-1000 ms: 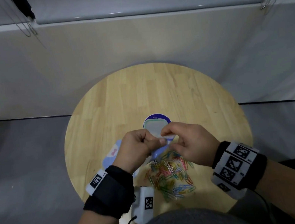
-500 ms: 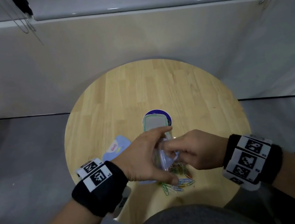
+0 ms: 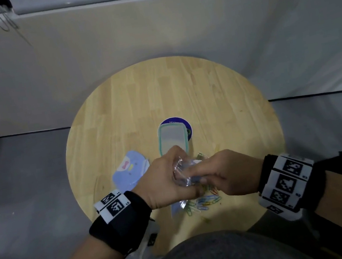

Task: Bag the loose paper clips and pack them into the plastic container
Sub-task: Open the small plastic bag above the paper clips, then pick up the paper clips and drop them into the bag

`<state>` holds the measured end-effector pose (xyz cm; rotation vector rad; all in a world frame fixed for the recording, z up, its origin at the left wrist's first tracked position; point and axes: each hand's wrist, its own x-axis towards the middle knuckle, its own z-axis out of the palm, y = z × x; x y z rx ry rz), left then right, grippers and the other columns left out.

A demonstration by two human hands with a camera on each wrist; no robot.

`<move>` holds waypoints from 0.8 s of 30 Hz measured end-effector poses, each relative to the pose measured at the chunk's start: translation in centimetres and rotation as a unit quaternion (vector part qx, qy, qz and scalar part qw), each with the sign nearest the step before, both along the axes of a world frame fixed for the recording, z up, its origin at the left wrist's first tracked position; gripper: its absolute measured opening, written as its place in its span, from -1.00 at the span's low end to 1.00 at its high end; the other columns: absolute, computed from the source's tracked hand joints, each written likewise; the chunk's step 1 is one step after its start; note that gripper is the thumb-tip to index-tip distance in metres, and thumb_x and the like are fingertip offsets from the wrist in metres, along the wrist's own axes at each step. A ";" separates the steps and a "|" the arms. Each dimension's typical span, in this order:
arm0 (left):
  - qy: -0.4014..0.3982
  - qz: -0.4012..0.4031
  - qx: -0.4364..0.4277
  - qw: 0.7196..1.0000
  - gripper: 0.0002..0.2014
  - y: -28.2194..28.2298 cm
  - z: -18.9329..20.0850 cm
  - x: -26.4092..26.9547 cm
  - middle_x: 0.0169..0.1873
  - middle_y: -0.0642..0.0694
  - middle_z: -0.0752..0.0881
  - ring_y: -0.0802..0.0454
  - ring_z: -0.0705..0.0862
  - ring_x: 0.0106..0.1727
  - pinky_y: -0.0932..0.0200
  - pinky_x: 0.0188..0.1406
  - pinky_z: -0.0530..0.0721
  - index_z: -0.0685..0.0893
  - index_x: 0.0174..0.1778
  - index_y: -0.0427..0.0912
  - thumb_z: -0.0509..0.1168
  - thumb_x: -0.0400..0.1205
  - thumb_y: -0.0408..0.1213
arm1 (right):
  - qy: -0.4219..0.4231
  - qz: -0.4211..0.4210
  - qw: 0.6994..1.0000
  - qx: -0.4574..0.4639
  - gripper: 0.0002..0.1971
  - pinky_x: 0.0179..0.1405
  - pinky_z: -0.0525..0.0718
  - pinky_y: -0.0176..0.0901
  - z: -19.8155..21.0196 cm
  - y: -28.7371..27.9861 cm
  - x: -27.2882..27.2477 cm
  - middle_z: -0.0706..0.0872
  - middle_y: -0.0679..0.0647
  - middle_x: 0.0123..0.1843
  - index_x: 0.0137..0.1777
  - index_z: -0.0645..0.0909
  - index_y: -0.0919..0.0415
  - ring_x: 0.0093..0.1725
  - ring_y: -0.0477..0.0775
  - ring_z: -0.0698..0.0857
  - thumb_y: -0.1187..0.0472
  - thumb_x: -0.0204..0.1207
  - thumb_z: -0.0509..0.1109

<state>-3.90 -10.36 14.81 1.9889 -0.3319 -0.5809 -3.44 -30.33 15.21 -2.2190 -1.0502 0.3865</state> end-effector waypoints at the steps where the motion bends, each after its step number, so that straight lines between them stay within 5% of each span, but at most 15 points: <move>1: 0.021 -0.013 -0.018 1.000 -0.43 0.0 0.0 -0.1 -0.27 0.09 0.67 0.20 0.62 -0.31 0.27 -0.39 0.54 0.46 -0.03 -0.01 0.59 0.15 -0.05 | 0.007 0.004 1.000 0.004 -0.64 -0.18 0.61 -0.25 0.0 0.0 -0.1 0.82 0.08 -0.02 0.21 0.67 0.04 -0.13 0.07 0.75 0.20 0.50 0.17; 4: -0.005 -0.028 0.007 1.000 -0.39 -0.4 -0.5 -0.2 -0.19 0.08 0.69 0.12 0.68 -0.19 0.11 -0.25 0.67 0.45 0.07 0.04 0.56 0.15 -0.02 | -0.017 0.018 1.000 -0.012 -0.62 -0.02 0.67 -0.16 -0.5 -0.2 -0.1 0.78 0.02 0.22 0.05 0.76 0.08 0.09 0.06 0.75 0.15 0.48 0.10; 7: -0.068 0.026 0.044 0.996 -0.49 -0.7 -1.4 0.4 -0.19 0.08 0.69 0.13 0.67 -0.23 0.11 -0.27 0.66 0.49 0.00 0.10 0.45 0.16 0.01 | -0.012 -0.022 1.000 0.017 -0.73 0.17 0.67 -0.18 -1.7 -0.7 0.3 0.69 -0.03 0.34 0.04 0.75 0.13 0.23 -0.04 0.72 0.14 0.52 0.24; 8: -0.083 0.042 0.056 0.994 -0.53 -0.6 -1.9 0.7 -0.22 0.08 0.68 0.15 0.64 -0.27 0.16 -0.30 0.63 0.49 -0.03 0.11 0.43 0.17 0.04 | 0.032 -0.068 0.996 0.054 -0.79 0.15 0.69 -0.23 -2.1 -0.9 0.5 0.74 -0.14 0.25 0.04 0.75 0.15 0.17 -0.15 0.74 0.19 0.51 0.32; 10: -0.102 0.072 0.086 0.988 -0.56 0.0 -3.1 1.1 -0.27 0.08 0.66 0.14 0.60 -0.32 0.17 -0.34 0.58 0.46 -0.07 0.13 0.41 0.19 0.10 | 0.112 -0.211 0.964 0.118 -0.80 -0.25 0.66 -0.43 -3.7 -1.4 1.1 0.79 -0.40 -0.16 0.01 0.75 0.09 -0.36 -0.32 0.71 0.32 0.43 0.44; 12: -0.107 0.094 0.110 0.984 -0.57 0.8 -4.5 0.9 -0.29 0.08 0.66 0.11 0.61 -0.32 0.12 -0.34 0.59 0.46 -0.09 0.11 0.40 0.22 0.15 | 0.108 -0.336 0.931 0.098 -0.73 -0.36 0.60 -0.29 -6.7 -2.0 2.0 0.76 -0.26 -0.19 -0.01 0.68 -0.07 -0.52 -0.19 0.53 0.30 0.37 0.48; 14: -0.109 0.103 0.124 0.981 -0.59 1.4 -5.7 -0.1 -0.31 0.08 0.66 0.12 0.61 -0.34 0.06 -0.32 0.62 0.47 -0.12 0.08 0.41 0.24 0.15 | 0.122 -0.343 0.929 -0.060 -0.56 0.07 0.66 -0.07 -10.3 -2.6 2.6 0.68 -0.04 0.19 0.25 0.56 -0.03 -0.07 -0.12 0.64 0.16 0.36 0.54; 16: -0.099 0.108 0.133 0.980 -0.62 1.9 -6.5 -1.3 -0.31 0.08 0.65 0.14 0.61 -0.31 0.06 -0.30 0.62 0.49 -0.13 0.07 0.44 0.25 0.09 | 0.190 -0.286 0.913 -0.221 -0.12 0.45 0.47 0.06 -13.5 -2.2 2.4 0.34 0.05 0.54 0.56 0.22 0.02 0.49 0.11 0.38 -0.03 0.28 0.59; 18: -0.089 0.107 0.141 0.980 -0.63 2.3 -7.2 -2.3 -0.31 0.10 0.63 0.15 0.60 -0.27 0.07 -0.29 0.62 0.49 -0.14 0.08 0.46 0.24 0.04 | 0.215 -0.266 0.897 -0.279 0.14 0.50 0.41 0.13 -15.4 -1.1 2.2 0.16 0.06 0.61 0.62 -0.03 -0.01 0.59 0.19 0.19 -0.15 0.15 0.62; 20: -0.084 0.102 0.152 0.980 -0.63 2.7 -8.0 -3.0 -0.31 0.13 0.59 0.12 0.58 -0.25 0.06 -0.27 0.60 0.46 -0.15 0.10 0.45 0.23 0.03 | 0.198 -0.261 0.895 -0.304 0.13 0.47 0.43 0.12 -16.4 0.1 2.0 0.20 0.11 0.57 0.62 -0.02 0.05 0.56 0.22 0.19 -0.16 0.17 0.61; 24: -0.075 0.107 0.170 0.977 -0.56 3.3 -9.4 -3.6 -0.21 0.17 0.52 0.02 0.52 -0.16 0.05 -0.18 0.57 0.43 -0.06 0.11 0.45 0.22 0.02 | 0.154 -0.264 0.902 -0.306 -0.34 0.40 0.45 0.01 -17.5 1.5 1.5 0.37 0.14 0.46 0.53 0.25 0.11 0.49 0.21 0.32 0.14 0.47 0.44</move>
